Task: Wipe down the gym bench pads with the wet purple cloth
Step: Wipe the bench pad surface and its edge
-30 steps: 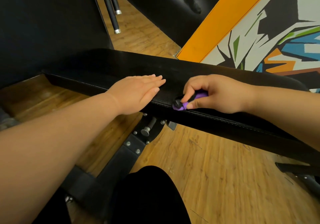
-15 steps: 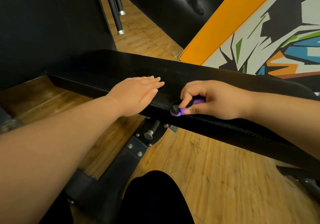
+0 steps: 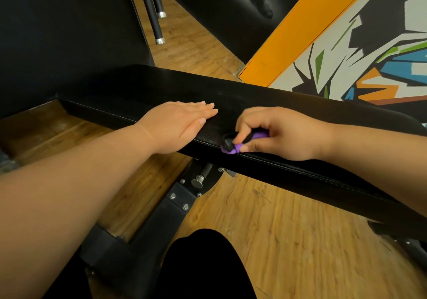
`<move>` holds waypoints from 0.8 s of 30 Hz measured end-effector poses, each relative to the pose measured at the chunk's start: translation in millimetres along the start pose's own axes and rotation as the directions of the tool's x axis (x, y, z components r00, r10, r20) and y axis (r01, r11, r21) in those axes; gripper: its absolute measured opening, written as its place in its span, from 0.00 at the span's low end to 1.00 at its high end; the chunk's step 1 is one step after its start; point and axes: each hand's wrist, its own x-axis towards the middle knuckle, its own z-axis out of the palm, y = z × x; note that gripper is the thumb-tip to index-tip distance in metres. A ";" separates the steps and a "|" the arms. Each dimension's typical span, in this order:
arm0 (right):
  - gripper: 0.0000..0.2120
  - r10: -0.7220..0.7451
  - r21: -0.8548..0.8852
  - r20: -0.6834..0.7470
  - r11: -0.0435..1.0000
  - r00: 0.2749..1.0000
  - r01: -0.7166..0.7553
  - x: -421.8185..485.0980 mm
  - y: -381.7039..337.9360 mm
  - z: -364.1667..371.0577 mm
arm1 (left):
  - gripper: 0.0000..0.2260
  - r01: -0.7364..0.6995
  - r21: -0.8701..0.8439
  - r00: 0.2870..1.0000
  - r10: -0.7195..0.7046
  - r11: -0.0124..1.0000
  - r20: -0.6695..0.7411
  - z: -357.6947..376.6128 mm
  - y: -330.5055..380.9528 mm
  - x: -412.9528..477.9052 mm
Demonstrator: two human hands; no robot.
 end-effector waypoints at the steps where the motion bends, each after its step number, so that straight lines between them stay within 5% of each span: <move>1: 0.05 0.003 -0.003 0.007 1.000 1.000 -0.003 3.0 0.1 -0.5 | 0.20 0.000 -0.003 1.000 0.000 1.000 -0.005 0.2 -0.1 0.2; 7: 0.06 0.042 -0.072 -0.098 0.996 0.994 -0.050 53.4 7.8 3.8 | 0.20 0.040 -0.058 0.999 -0.039 0.998 0.008 0.1 -2.5 1.6; 14: 0.05 -0.011 0.006 0.074 1.000 0.997 0.010 13.4 0.1 -3.0 | 0.20 0.011 -0.101 1.000 -0.010 0.995 0.008 2.0 -9.0 1.0; 24: 0.07 0.031 -0.032 -0.028 0.999 0.999 -0.031 51.6 0.7 5.5 | 0.20 0.037 -0.070 0.999 -0.035 0.997 0.034 -2.1 -12.1 -3.2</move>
